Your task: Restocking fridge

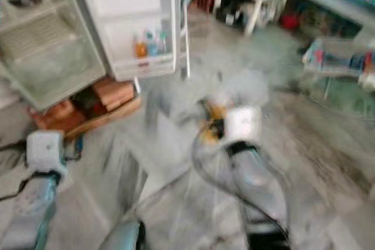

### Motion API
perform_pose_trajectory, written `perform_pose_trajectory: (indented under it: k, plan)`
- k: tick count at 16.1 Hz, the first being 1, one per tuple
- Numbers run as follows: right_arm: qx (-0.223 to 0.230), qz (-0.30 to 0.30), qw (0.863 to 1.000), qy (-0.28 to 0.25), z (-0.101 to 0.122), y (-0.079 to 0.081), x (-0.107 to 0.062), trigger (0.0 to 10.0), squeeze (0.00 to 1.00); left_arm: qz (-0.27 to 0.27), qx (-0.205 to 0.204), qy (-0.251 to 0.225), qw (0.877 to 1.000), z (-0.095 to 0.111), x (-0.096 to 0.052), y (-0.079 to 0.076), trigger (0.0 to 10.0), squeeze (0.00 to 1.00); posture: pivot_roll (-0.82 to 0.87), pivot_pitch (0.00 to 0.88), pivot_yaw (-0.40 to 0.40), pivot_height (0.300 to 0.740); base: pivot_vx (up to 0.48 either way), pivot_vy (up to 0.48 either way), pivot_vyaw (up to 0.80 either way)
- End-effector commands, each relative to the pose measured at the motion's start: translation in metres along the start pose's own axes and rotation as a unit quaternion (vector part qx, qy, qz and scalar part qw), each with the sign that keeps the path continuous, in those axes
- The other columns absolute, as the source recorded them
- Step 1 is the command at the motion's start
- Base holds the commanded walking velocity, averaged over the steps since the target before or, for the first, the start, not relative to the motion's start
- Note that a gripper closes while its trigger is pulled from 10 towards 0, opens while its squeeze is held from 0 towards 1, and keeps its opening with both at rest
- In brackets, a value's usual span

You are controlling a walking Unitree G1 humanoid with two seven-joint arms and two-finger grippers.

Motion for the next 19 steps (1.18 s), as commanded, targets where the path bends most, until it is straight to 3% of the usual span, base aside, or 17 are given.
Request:
perform_pose_trajectory:
  k: [1,9,13,19]
  plan:
    - [-0.016,-0.014,1.000,0.000,0.000,-0.013,-0.004,10.0,0.00,-0.009,-0.007,-0.002,1.000,0.001,-0.001,-0.008,10.0,0.00,0.09,0.146,-0.073,0.740,0.352,0.000,0.79]
    - [-0.020,-0.005,1.000,0.003,-0.001,-0.011,-0.008,10.0,0.00,-0.011,-0.007,-0.007,1.000,0.002,-0.002,-0.009,10.0,0.00,0.09,0.157,-0.079,0.740,0.349,0.000,0.79]
    - [-0.018,-0.004,1.000,0.005,-0.002,-0.010,-0.009,10.0,0.00,-0.052,-0.013,-0.052,0.997,0.015,-0.002,-0.023,10.0,0.00,0.09,0.159,-0.078,0.740,0.161,0.000,0.79]
    - [-0.015,-0.014,1.000,0.003,-0.002,-0.013,-0.006,10.0,0.00,-0.073,-0.007,-0.059,0.996,0.015,-0.002,-0.028,10.0,0.00,0.10,0.149,-0.080,0.740,0.222,0.000,0.45]
Point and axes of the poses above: a point about 5 cm out from each wrist's last joint towards the gripper, its own x axis pointing out of the wrist towards the gripper, its own z axis along the axis of the wrist's last joint, y = z × x, the point moved 3 cm from there along x, pointing out of the wrist towards the gripper, and after that the axes turned 13 degrees about -x, right-handed, at the moved point
